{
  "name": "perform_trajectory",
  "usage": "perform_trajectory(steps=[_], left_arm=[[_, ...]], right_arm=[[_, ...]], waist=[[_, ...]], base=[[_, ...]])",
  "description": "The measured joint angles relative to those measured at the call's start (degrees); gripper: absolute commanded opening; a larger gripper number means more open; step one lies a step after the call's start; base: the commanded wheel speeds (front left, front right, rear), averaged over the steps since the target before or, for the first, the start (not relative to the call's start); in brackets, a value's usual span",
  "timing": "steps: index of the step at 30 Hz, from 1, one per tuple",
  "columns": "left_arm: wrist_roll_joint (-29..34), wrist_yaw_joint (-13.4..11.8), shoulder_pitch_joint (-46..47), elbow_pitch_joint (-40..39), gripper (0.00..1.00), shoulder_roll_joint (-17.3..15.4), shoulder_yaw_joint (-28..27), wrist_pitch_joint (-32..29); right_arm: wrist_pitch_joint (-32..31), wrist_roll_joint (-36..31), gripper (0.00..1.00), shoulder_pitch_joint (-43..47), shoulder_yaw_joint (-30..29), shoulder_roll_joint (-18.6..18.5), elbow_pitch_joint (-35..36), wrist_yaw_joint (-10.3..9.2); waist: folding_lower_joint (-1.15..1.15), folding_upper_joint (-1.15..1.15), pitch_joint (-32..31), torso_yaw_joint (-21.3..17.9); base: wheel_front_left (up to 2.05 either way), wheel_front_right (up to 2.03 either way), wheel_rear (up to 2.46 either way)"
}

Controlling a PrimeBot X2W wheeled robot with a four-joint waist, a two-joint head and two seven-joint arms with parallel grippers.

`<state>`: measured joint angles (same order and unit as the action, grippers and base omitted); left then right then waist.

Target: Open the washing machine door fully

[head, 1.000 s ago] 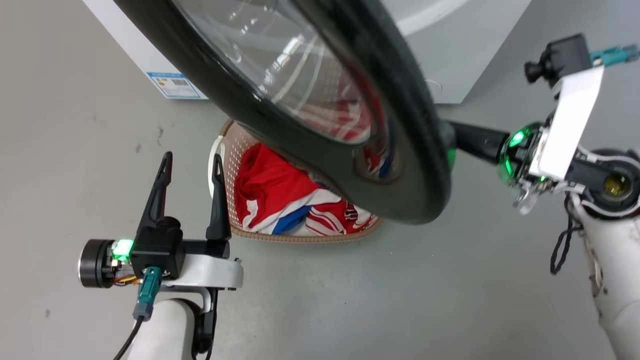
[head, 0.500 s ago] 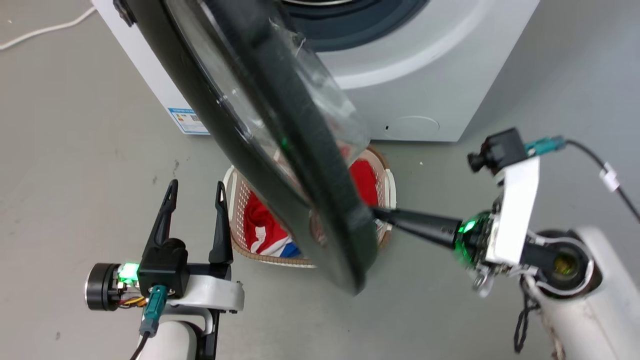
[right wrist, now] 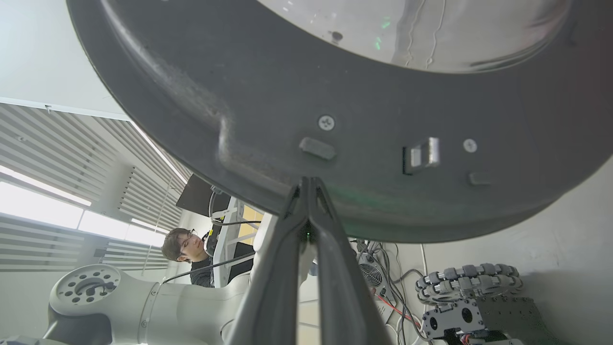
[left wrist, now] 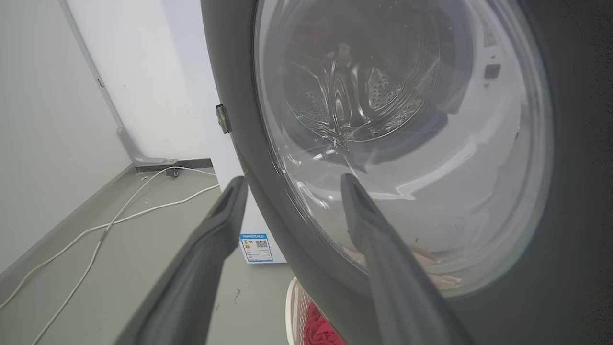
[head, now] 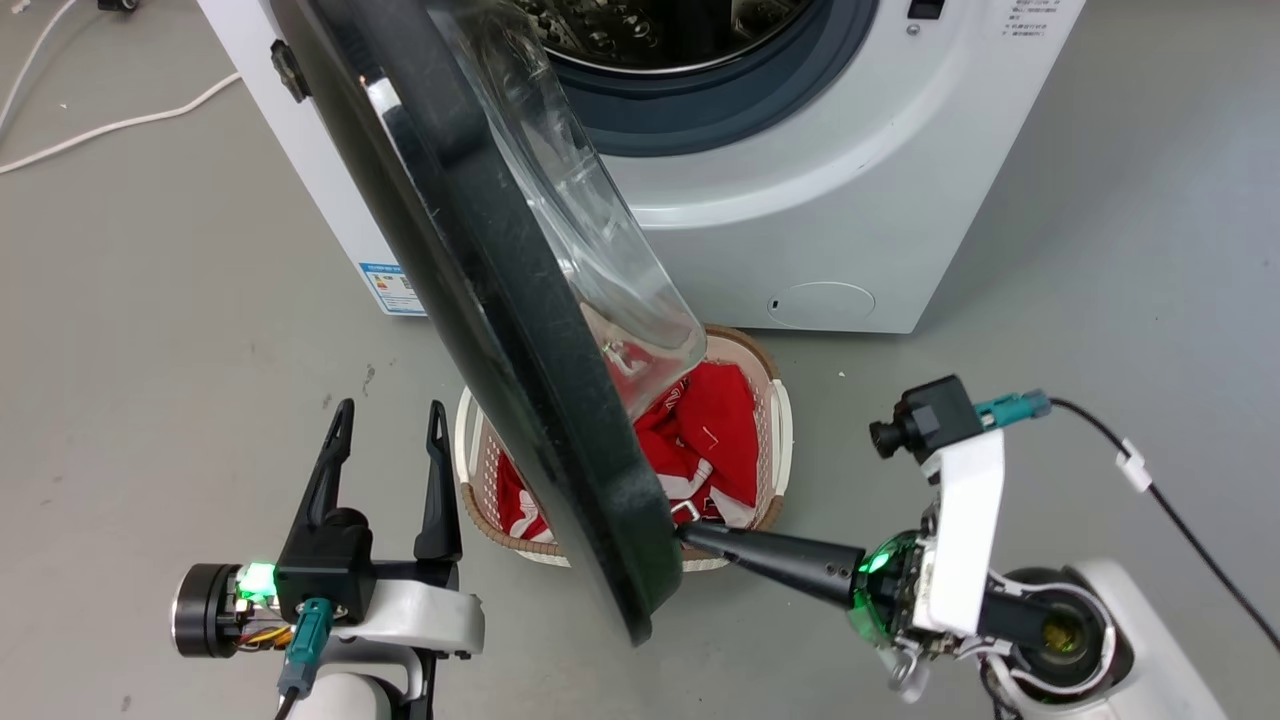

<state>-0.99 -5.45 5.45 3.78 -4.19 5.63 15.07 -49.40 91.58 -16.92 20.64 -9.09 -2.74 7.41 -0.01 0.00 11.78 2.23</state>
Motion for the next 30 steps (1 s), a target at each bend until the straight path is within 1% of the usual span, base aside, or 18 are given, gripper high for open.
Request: perform_trajectory(steps=[5, 11, 19, 24, 25, 26, 27, 28, 30], left_arm=[[-0.11, 0.18, -0.58, 0.13, 1.0, 0.19, -0.13, 0.0], [-0.11, 0.4, -1.83, 0.54, 1.0, 0.33, -0.33, 0.0], [-0.12, 0.46, -4.53, 1.29, 1.0, 0.43, -0.58, 0.0], [-0.11, 0.7, -6.16, 1.49, 1.0, 0.43, -0.75, 0.01], [-0.12, 0.75, -6.53, 1.56, 1.0, 0.44, -0.79, 0.0], [-0.12, 0.77, -6.83, 1.62, 1.0, 0.43, -0.88, 0.0], [-0.12, 0.9, -7.11, 1.64, 1.0, 0.42, -0.89, 0.0], [-0.12, 0.9, -7.43, 1.65, 1.0, 0.43, -0.9, 0.0], [-0.12, 0.9, -7.82, 1.58, 1.0, 0.43, -1.04, 0.0]], right_arm=[[1.0, -0.27, 0.0, 2.11, 0.79, 1.35, -0.07, 0.0], [2.69, -0.79, 0.0, 4.55, 0.48, 1.92, 1.31, 0.0], [5.12, -0.8, 0.0, 11.44, -1.46, 0.97, 4.0, 0.0], [10.29, -2.81, 0.0, 15.28, -3.91, 0.77, 6.52, 0.0], [11.5, -3.2, 0.07, 16.01, -4.57, 0.92, 7.1, 0.0], [12.96, -3.54, 0.42, 16.73, -5.27, 1.2, 7.75, 0.0], [14.62, -4.03, 0.96, 17.41, -6.02, 1.48, 8.29, 0.0], [16.06, -4.57, 1.0, 17.95, -6.73, 1.66, 9.0, 0.0], [19.64, -4.77, 1.0, 18.96, -8.67, 2.4, 10.49, 0.0]], waist=[[0.0, 0.0, -0.83, 0.29], [0.0, 0.0, -2.33, 0.15], [0.0, 0.0, -6.09, -0.5], [0.0, 0.0, -8.73, -0.83], [0.0, 0.0, -9.24, -0.87], [0.0, 0.0, -9.73, -0.89], [0.0, 0.0, -10.23, -0.91], [0.01, 0.0, -10.67, -0.89], [0.0, 0.0, -11.33, -0.86]], base=[[0.0, 0.0, 0.0], [0.0, 0.0, 0.0], [0.0, 0.0, 0.0], [0.0, 0.0, 0.0], [0.0, 0.0, 0.0], [0.0, 0.0, 0.0], [0.0, 0.0, 0.0], [0.0, 0.0, 0.0], [0.0, 0.0, 0.0]])
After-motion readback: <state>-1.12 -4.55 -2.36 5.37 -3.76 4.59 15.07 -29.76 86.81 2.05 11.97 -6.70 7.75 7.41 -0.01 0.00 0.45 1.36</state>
